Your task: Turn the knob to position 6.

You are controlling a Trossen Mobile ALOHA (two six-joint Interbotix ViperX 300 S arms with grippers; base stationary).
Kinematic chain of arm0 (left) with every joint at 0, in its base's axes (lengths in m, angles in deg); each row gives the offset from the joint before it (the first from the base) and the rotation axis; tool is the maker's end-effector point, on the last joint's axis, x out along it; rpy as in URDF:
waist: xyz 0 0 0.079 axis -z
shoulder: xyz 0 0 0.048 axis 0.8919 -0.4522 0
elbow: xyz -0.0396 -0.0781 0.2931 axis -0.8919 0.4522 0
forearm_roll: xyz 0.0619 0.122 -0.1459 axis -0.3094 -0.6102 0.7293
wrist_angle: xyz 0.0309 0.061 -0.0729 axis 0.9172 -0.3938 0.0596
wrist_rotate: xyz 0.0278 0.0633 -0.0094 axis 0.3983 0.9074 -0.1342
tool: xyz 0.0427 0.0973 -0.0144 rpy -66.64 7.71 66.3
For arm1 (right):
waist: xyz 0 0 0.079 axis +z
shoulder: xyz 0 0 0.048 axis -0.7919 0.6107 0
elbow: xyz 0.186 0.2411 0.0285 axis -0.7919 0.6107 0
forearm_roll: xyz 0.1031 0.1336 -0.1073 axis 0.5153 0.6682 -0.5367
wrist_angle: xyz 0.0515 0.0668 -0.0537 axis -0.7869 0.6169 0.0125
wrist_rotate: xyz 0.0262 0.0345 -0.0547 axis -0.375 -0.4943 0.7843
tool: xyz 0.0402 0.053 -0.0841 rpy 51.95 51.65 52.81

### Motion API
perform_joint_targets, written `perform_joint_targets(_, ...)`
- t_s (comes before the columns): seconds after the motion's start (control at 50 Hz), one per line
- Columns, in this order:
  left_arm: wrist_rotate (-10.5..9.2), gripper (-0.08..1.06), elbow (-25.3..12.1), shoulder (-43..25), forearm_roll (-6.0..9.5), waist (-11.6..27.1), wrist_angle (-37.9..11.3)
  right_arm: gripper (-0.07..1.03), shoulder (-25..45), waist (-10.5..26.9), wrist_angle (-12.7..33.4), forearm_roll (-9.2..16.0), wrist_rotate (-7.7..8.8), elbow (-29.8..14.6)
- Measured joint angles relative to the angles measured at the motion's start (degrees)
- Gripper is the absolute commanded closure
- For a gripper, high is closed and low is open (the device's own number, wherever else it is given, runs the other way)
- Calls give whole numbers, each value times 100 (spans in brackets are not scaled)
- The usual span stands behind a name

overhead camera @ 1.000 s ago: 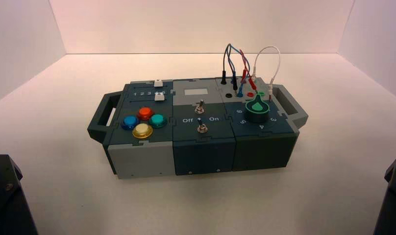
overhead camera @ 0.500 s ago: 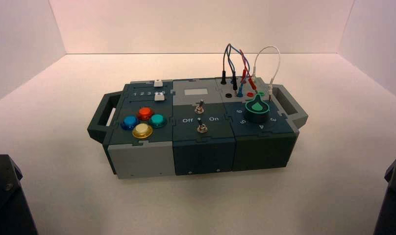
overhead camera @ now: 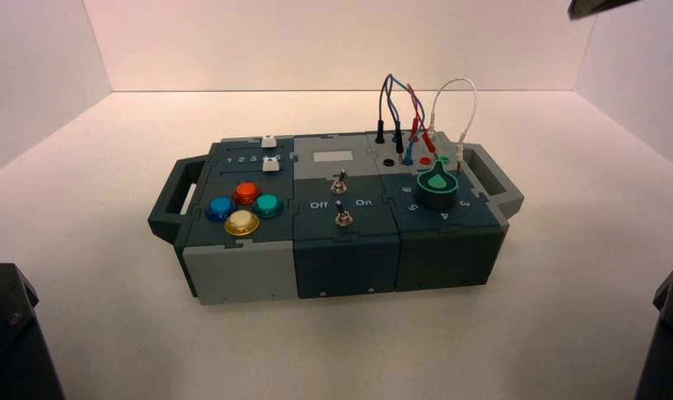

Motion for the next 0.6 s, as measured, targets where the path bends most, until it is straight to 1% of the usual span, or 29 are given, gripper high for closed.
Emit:
perform_joint_targets(0.04, 9, 101, -26, -123, 0, 211, -53, 98, 70, 53, 62, 0, 0, -9)
perform_joint_targets(0.14, 26, 101, -53, -290, 0, 563, -141, 98, 193, 114, 220, 9, 0, -26)
perform_joint_targets(0.2, 18, 101, -44, -343, 0, 686, -176, 98, 316, 132, 325, 0, 0, -53)
perform_joint_targets(0.24, 26, 101, -53, -369, 0, 861, -193, 98, 457, 167, 422, 0, 9, -79)
perform_joint_targets(0.34, 26, 101, -53, -378, 9, 1072, -220, 98, 642, 290, 589, 18, 0, -105)
perform_joint_targets(0.42, 26, 101, -53, -387, 0, 1336, -229, 98, 800, 439, 738, 62, 9, -149)
perform_joint_targets(0.52, 26, 101, -44, -439, 9, 1626, -237, 98, 984, 562, 826, 132, 9, -202)
perform_joint_targets(0.6, 26, 101, -44, -483, 9, 1775, -237, 98, 1107, 650, 870, 185, 9, -246)
